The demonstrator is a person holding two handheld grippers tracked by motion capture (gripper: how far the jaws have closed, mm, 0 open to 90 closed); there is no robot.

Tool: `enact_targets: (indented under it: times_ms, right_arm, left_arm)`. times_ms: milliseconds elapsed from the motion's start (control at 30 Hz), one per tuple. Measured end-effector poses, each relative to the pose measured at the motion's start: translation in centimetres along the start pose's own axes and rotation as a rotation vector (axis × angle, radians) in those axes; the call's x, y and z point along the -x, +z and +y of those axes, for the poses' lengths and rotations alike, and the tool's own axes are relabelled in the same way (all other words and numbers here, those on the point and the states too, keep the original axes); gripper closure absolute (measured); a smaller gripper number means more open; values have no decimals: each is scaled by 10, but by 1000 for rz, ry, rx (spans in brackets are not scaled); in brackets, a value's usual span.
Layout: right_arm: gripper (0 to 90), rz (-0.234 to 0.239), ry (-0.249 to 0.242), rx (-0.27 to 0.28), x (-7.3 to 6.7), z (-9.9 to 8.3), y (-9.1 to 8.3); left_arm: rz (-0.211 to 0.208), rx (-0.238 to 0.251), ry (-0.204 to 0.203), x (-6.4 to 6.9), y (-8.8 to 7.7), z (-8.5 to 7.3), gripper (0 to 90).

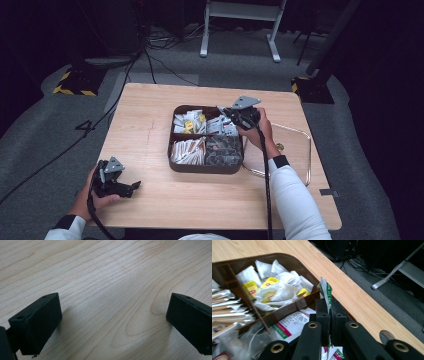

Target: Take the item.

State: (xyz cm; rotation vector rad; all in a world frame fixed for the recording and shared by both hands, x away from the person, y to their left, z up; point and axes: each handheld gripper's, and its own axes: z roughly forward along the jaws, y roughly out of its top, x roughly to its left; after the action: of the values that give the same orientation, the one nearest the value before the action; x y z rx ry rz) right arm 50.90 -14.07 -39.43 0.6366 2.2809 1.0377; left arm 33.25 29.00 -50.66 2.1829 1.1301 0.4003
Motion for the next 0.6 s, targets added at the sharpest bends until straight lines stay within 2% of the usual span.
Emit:
enact_targets:
  times_ms: [67,200,600]
  right_arm:
    - [881,4,3,10,-1,-1,-4]
    - [881,45,24,60,-5,-6,-20]
    - [881,100,33,120,-16,-15,-52]
  left_arm:
    - [0,0,0,0,0,0,5]
    - [1,0,0,0,0,0,4]
    - [3,0,-5,0,0,0,4]
